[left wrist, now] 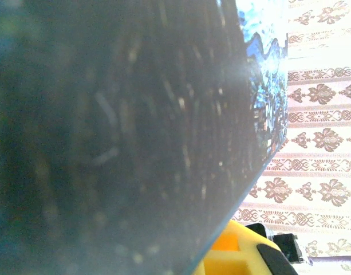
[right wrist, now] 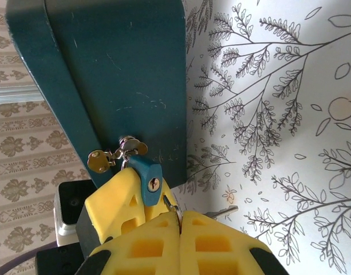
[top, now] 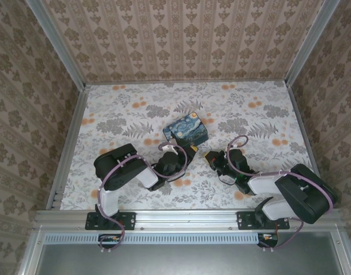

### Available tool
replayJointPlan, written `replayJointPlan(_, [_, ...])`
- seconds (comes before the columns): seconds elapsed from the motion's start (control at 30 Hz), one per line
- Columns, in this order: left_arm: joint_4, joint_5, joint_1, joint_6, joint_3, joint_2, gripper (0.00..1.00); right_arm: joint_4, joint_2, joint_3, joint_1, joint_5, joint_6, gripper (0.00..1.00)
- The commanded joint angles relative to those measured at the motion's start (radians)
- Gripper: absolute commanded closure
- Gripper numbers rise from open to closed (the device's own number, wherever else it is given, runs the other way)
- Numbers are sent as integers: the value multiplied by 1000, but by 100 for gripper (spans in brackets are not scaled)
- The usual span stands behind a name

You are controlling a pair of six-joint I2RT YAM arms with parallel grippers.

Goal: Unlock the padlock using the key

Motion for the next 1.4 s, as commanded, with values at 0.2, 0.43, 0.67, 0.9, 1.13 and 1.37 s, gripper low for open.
replayJointPlan(0.2, [-14,-19,-10,-53,2,29,100,84,92,51,13,38,39,100])
replayJointPlan(0.43, [-24,-21,-9,-54,5,31,100,121,130,53,14,41,48,100])
replayJointPlan(0.67, [-33,-23,-10,-53,3,32,100,118,127,57,13,38,46,100])
replayJointPlan(0.9, [-42,-25,-9,-49,3,33,100,93,102,63,14,36,41,100])
replayJointPlan(1.13, [-53,-26,-9,-47,5,32,100,70,89,81,13,32,34,100])
replayJointPlan(1.37, [-57,-26,-9,-46,5,32,100,53,78,94,13,33,28,100])
